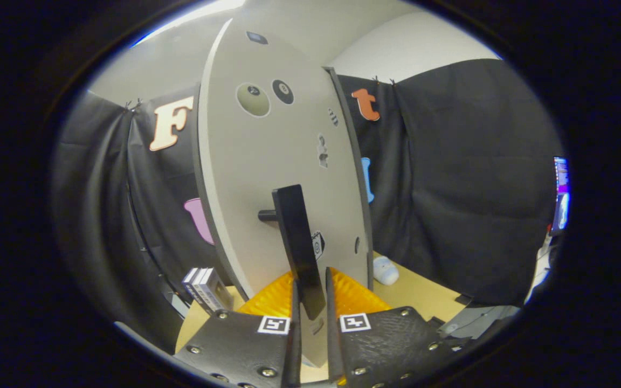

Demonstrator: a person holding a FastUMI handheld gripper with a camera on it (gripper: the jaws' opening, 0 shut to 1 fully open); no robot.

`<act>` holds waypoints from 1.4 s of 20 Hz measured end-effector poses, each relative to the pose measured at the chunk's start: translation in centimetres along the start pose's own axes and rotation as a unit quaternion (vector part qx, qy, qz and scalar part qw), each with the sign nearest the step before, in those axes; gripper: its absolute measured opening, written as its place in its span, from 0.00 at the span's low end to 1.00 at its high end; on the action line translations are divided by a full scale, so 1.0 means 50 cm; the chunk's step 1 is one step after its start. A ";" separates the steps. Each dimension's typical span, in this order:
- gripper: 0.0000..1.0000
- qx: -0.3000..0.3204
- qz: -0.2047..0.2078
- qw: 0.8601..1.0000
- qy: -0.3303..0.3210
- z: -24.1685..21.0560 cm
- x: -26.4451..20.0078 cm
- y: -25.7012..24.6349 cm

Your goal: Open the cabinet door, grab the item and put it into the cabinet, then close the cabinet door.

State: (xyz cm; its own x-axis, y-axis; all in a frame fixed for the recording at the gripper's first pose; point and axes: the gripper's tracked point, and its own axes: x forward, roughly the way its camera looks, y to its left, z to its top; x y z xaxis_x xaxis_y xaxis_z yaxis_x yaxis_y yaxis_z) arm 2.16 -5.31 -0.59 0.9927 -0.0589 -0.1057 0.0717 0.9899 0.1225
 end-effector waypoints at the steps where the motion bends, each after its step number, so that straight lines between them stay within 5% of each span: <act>1: 0.19 -0.003 -0.006 1.000 -0.001 0.004 -0.007 -0.024; 11: 0.16 -0.050 -0.013 0.998 -0.020 0.071 -0.025 -0.278; 25: 0.13 -0.017 0.137 0.990 0.001 0.116 0.028 -0.466; 28: 0.12 -0.032 0.127 0.991 0.019 0.095 0.015 -0.477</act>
State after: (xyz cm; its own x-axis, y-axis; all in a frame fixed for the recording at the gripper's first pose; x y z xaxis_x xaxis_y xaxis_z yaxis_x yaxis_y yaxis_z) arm 1.67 -29.57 1.09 0.9735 0.1969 -0.1168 -0.1873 0.9783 0.0881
